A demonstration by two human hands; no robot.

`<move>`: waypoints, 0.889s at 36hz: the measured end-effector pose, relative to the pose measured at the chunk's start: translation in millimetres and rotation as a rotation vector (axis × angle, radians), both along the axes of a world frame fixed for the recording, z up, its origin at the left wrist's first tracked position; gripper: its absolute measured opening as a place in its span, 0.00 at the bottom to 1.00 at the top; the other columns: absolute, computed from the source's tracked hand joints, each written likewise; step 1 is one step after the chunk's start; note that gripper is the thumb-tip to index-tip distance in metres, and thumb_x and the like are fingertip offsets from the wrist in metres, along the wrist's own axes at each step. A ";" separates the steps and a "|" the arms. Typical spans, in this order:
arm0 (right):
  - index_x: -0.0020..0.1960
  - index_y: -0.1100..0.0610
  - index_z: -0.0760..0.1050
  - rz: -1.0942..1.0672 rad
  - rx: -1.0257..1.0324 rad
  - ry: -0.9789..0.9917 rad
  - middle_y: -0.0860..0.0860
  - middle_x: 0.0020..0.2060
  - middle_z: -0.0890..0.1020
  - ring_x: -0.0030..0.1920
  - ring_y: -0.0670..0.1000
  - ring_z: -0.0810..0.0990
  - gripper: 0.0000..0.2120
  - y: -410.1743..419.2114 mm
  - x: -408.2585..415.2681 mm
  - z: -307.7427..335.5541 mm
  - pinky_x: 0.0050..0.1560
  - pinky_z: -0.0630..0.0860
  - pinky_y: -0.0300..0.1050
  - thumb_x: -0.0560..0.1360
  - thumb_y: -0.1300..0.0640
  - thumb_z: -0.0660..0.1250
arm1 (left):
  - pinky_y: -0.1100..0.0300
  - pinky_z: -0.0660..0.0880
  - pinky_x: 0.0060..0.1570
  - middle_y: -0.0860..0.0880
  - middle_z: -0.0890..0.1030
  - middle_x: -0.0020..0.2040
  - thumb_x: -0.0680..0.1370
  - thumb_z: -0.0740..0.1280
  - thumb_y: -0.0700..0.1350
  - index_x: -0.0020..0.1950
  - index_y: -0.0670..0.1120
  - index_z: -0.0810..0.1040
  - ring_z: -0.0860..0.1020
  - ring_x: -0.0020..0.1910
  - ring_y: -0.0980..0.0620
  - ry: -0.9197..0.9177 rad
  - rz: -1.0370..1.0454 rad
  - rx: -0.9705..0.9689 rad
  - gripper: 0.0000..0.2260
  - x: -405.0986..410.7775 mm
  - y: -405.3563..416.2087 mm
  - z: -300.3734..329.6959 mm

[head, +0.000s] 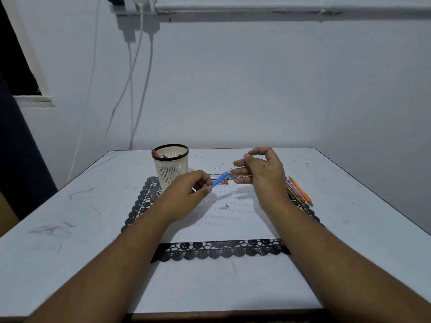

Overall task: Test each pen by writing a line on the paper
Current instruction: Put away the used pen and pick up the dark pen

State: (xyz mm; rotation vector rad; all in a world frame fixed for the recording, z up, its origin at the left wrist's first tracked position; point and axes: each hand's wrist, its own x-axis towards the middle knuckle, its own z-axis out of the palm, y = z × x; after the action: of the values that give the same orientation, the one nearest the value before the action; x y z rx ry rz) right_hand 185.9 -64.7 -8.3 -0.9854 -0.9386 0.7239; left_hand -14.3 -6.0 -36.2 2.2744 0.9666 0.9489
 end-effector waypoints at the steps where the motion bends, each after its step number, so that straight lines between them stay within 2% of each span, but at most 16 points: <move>1: 0.55 0.60 0.74 0.004 -0.004 -0.014 0.59 0.43 0.88 0.41 0.61 0.88 0.03 -0.2 -0.1 -0.7 0.33 0.83 0.48 0.83 0.61 0.67 | 0.69 0.73 0.40 0.54 0.82 0.44 0.82 0.69 0.44 0.49 0.54 0.80 0.76 0.40 0.62 0.001 0.002 0.002 0.05 -0.2 -0.5 0.2; 7: 0.56 0.59 0.74 0.030 -0.007 -0.096 0.58 0.42 0.88 0.39 0.57 0.87 0.03 -1.2 -4.8 -4.4 0.36 0.84 0.50 0.84 0.61 0.66 | 0.70 0.73 0.40 0.54 0.81 0.44 0.82 0.69 0.43 0.50 0.53 0.81 0.76 0.40 0.63 0.002 0.005 0.008 0.04 0.1 -1.9 2.2; 17: 0.56 0.58 0.74 -0.010 -0.012 -0.134 0.56 0.42 0.88 0.41 0.61 0.88 0.03 -1.3 -4.6 -4.8 0.38 0.84 0.53 0.84 0.59 0.66 | 0.71 0.72 0.39 0.54 0.81 0.44 0.82 0.68 0.44 0.50 0.53 0.81 0.76 0.38 0.64 0.002 0.006 0.012 0.04 -0.3 -3.8 3.1; 23: 0.55 0.57 0.74 -0.006 -0.008 -0.153 0.56 0.42 0.88 0.41 0.59 0.88 0.02 -1.9 -6.5 -5.3 0.41 0.85 0.57 0.84 0.59 0.66 | 0.70 0.72 0.39 0.55 0.81 0.45 0.82 0.68 0.44 0.50 0.53 0.81 0.76 0.39 0.63 0.004 0.006 0.020 0.04 -0.9 -1.7 1.9; 32: 0.56 0.58 0.74 -0.010 0.000 -0.161 0.55 0.42 0.88 0.42 0.59 0.88 0.03 -2.9 -6.5 -5.4 0.39 0.85 0.53 0.84 0.59 0.66 | 0.70 0.72 0.39 0.54 0.81 0.45 0.82 0.69 0.44 0.51 0.53 0.81 0.76 0.39 0.63 0.000 0.005 0.022 0.04 -0.8 -1.4 1.7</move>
State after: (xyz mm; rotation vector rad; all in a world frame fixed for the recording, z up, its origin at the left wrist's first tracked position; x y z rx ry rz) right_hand 179.4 -67.6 -13.7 -1.0590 -1.0726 0.6435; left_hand -15.0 -7.4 -34.5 2.2917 0.9674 0.9663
